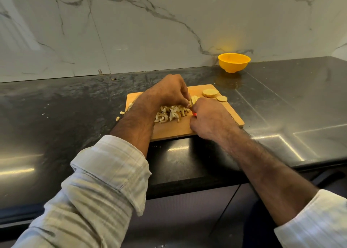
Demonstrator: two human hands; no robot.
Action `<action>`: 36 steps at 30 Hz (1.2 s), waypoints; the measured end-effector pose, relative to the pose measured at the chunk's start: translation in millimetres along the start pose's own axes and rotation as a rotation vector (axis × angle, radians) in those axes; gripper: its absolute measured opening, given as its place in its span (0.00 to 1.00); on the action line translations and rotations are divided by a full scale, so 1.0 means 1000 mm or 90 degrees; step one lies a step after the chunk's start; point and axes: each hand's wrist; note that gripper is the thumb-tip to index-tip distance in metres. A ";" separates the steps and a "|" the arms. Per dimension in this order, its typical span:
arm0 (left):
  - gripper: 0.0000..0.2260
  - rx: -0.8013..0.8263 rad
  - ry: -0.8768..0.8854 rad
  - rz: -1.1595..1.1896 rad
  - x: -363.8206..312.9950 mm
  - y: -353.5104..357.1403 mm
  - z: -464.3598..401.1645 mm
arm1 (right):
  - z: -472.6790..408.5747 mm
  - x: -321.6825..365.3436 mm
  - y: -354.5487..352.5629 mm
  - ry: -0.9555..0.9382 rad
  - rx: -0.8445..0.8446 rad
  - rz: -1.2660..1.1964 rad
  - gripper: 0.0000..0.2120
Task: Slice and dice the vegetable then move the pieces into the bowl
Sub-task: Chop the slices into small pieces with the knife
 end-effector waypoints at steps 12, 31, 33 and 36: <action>0.02 -0.015 0.013 -0.017 -0.003 -0.004 0.004 | -0.015 -0.013 -0.006 -0.029 0.005 -0.003 0.15; 0.07 -0.219 -0.014 -0.035 0.021 -0.008 0.002 | -0.004 -0.037 -0.016 -0.049 -0.022 -0.080 0.19; 0.08 -0.236 -0.026 -0.046 0.023 -0.008 0.001 | -0.009 -0.042 -0.021 -0.046 -0.035 -0.073 0.19; 0.09 -0.242 -0.034 -0.059 0.024 -0.007 0.001 | -0.009 -0.055 -0.023 -0.005 -0.045 -0.031 0.20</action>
Point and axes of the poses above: each hand's wrist, its own z-axis away from the middle knuckle, its own y-axis out of the palm, x = y × z, and after that the axes turned 11 degrees about -z, right-handed
